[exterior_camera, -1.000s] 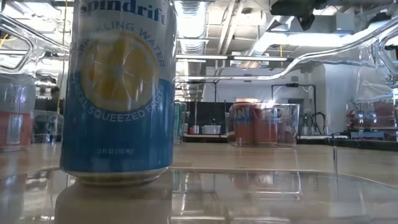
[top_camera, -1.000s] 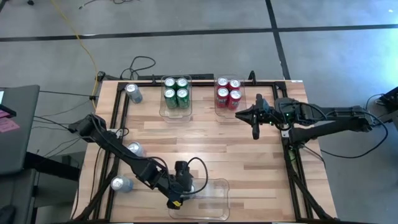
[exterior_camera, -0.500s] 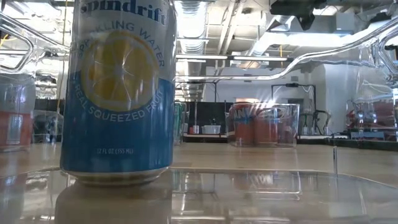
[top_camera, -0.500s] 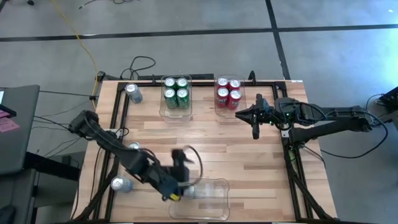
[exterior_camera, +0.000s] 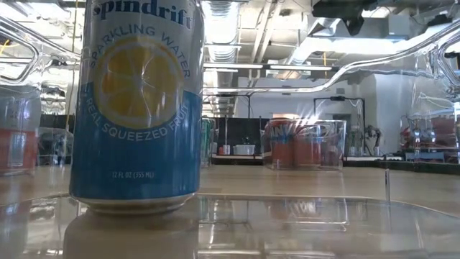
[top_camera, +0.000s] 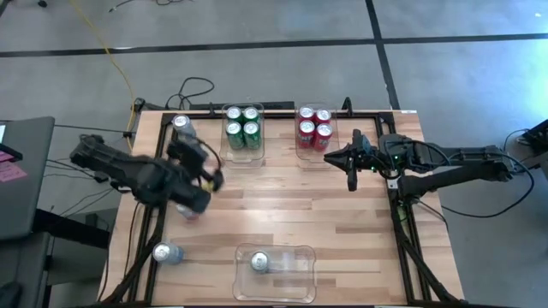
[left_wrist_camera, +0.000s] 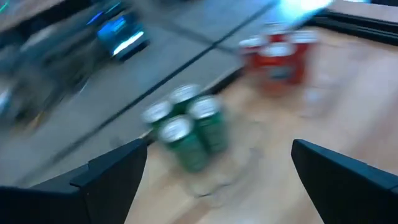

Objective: Sort soda cans
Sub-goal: Put the blue soda can into the bottom transparent bin

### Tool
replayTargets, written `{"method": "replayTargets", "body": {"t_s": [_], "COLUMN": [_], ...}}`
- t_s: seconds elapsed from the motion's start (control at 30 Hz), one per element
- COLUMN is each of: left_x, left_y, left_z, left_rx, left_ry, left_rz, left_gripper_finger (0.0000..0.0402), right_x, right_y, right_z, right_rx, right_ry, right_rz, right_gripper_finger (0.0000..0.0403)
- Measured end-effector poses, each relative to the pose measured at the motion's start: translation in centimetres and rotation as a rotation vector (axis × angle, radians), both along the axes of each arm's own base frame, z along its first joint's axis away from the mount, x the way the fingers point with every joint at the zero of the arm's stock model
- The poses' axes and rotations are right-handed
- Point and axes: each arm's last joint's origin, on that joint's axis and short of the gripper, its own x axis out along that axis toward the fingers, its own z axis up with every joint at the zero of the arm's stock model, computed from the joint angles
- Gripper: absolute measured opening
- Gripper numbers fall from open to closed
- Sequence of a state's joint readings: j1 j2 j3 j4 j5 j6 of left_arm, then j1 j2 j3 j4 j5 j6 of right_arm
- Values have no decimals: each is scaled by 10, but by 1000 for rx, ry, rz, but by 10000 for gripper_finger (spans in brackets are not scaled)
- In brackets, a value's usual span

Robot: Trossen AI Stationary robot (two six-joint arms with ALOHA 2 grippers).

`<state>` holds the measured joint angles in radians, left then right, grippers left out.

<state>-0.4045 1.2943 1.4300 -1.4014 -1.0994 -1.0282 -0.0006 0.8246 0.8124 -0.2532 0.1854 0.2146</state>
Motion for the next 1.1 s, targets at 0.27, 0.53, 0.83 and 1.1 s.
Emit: {"method": "replayTargets", "body": {"t_s": [0.27,0.53,0.83,1.1], "left_x": [-23,-21,-39,-74], "left_y": [77,128,190,225], "left_z": [-17,-41,-66,-71], "left_rx": [-74,-191,-293,-385], "left_ry": [92,135,129,110], "left_rz": [364,353,414,529], "left_gripper_finger": [393,393,393,394], "right_x": [0,0,0,-1], "right_y": [-1,-1,-1,-7], "right_z": [0,0,-1,-2], "right_rx": [10,7,-17,-41], "right_ry": [-6,-4,15,35], "right_rz": [-26,-28,-25,-50], "right_gripper_finger": [66,66,66,66]}}
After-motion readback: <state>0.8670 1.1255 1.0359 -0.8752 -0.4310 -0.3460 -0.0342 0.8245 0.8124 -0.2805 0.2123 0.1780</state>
